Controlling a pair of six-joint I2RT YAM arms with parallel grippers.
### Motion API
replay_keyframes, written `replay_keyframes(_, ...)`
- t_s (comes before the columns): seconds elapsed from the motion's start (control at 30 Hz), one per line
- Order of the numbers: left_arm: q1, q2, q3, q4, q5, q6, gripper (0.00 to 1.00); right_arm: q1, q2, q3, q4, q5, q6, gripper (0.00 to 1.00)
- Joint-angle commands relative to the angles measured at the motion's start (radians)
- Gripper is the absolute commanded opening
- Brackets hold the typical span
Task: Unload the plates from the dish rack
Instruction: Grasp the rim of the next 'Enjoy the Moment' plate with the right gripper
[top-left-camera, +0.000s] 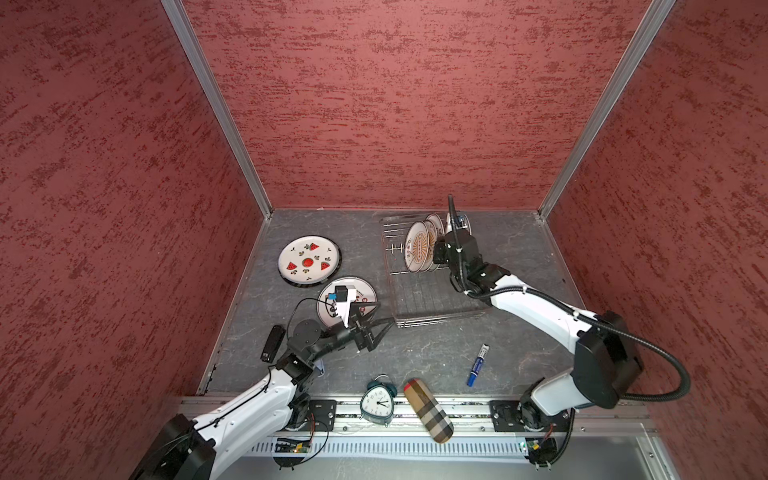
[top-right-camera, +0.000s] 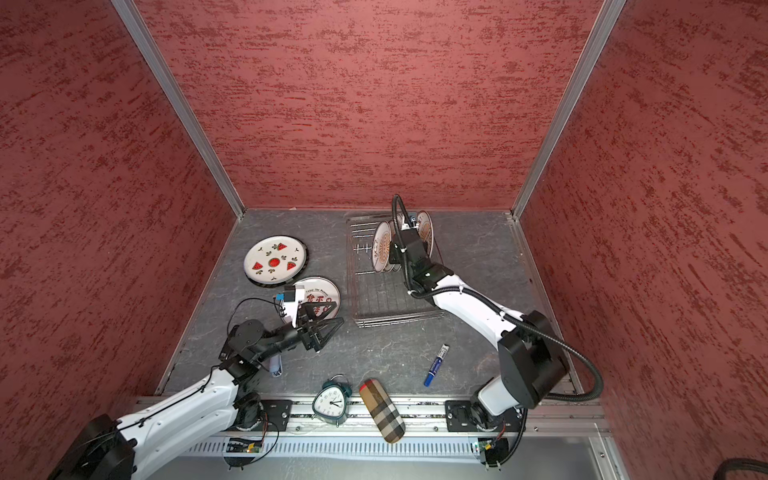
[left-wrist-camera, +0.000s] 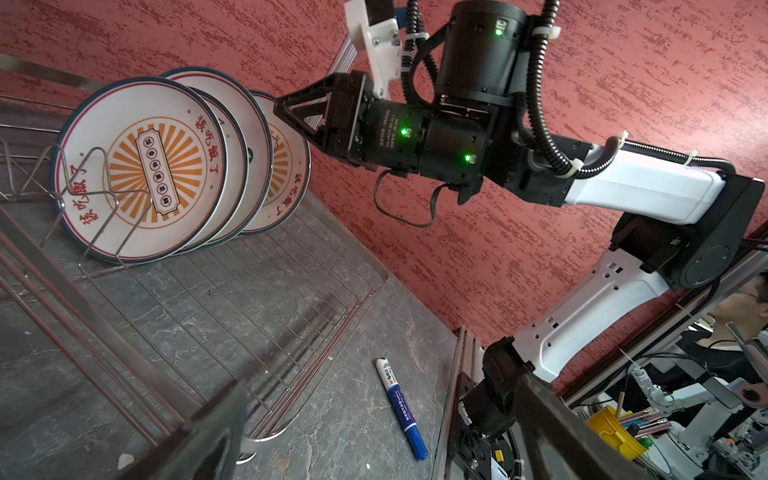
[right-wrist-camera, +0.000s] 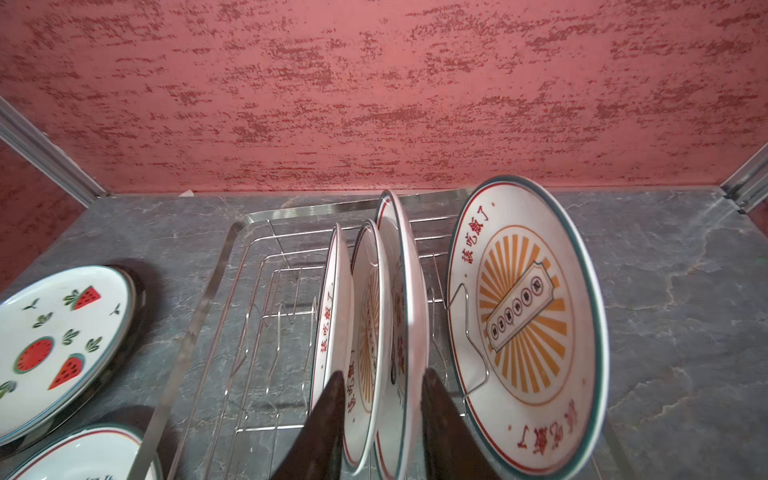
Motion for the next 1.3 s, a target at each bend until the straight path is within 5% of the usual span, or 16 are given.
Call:
replay_keyframes(0.0, -0.014, -0.013, 0.018, -0.019, -0.015, 0.028, 0.99, -0.007, 0.055, 0.077, -0.121, 0.084, 0.002, 0.29)
replay_keyframes(0.2, -0.034, -0.036, 0.016, -0.032, -0.026, 0.035, 0.99, -0.007, 0.13, 0.161, -0.193, 0.18, 0.032, 0.22)
replay_keyframes(0.9, -0.062, -0.089, 0.019, -0.097, -0.065, 0.057, 0.99, -0.007, 0.244, 0.244, -0.212, 0.209, 0.005, 0.07)
replay_keyframes(1.27, -0.065, -0.131, 0.014, -0.129, -0.09, 0.059, 0.99, -0.007, 0.264, 0.25, -0.205, 0.203, 0.006, 0.14)
